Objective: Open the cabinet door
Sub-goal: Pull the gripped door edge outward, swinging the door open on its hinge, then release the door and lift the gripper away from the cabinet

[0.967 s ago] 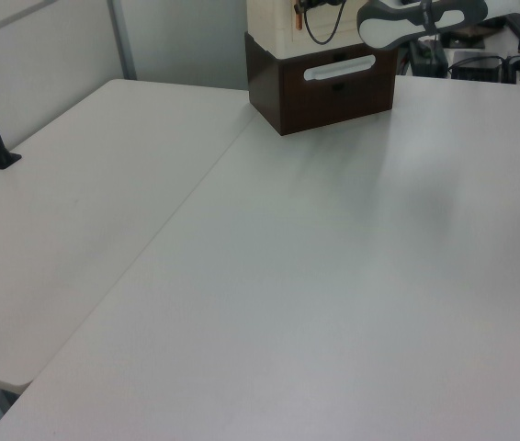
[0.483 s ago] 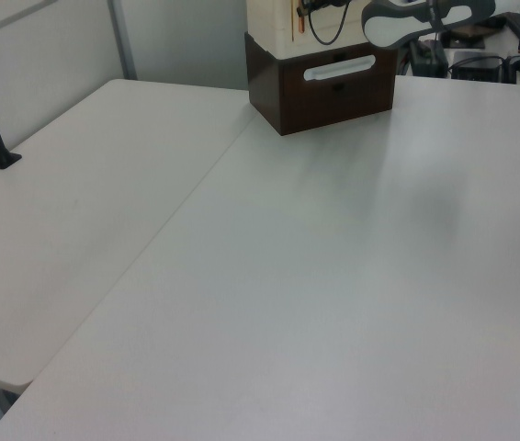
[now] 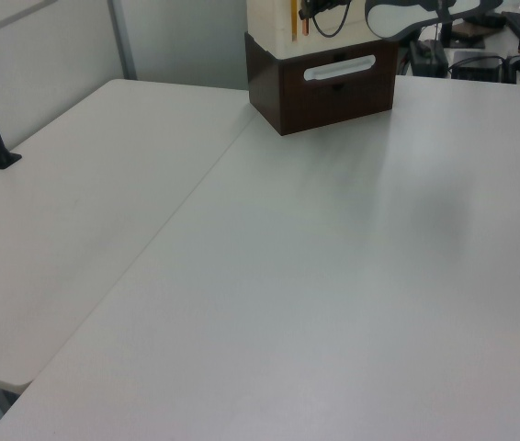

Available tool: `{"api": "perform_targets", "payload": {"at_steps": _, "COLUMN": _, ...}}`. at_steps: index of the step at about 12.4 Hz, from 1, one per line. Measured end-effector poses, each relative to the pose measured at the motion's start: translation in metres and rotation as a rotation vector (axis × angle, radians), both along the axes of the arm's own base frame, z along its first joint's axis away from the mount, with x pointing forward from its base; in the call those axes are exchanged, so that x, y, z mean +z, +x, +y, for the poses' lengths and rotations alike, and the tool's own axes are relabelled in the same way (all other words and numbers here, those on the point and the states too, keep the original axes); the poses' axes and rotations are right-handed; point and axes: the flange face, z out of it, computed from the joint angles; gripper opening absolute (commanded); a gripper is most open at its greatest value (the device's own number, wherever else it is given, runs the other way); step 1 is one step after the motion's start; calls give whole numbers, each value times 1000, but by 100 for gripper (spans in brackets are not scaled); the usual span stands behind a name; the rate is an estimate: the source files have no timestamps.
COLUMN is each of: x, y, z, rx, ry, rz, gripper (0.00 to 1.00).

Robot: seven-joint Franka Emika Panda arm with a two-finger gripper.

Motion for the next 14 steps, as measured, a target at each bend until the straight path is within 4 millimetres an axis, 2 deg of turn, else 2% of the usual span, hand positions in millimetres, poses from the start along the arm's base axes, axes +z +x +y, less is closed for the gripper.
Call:
{"api": "perform_targets", "payload": {"at_steps": 6, "x": 10, "y": -9, "z": 4, "rx": 18, "ry": 76, "rz": 110, "gripper": 35}}
{"api": "perform_targets", "payload": {"at_steps": 10, "x": 32, "y": -37, "z": -3, "rx": 124, "ry": 158, "rz": 295, "gripper": 35}}
{"api": "perform_targets", "payload": {"at_steps": 11, "x": 37, "y": -45, "z": -4, "rx": 146, "ry": 169, "rz": 347, "gripper": 44}}
{"api": "perform_targets", "payload": {"at_steps": 12, "x": 44, "y": -58, "z": -4, "rx": 178, "ry": 176, "rz": 423, "gripper": 63}}
{"api": "perform_targets", "payload": {"at_steps": 13, "x": 49, "y": -71, "z": -6, "rx": 212, "ry": 183, "rz": 494, "gripper": 78}}
{"api": "perform_targets", "payload": {"at_steps": 14, "x": 52, "y": -83, "z": -7, "rx": 238, "ry": 194, "rz": 553, "gripper": 100}}
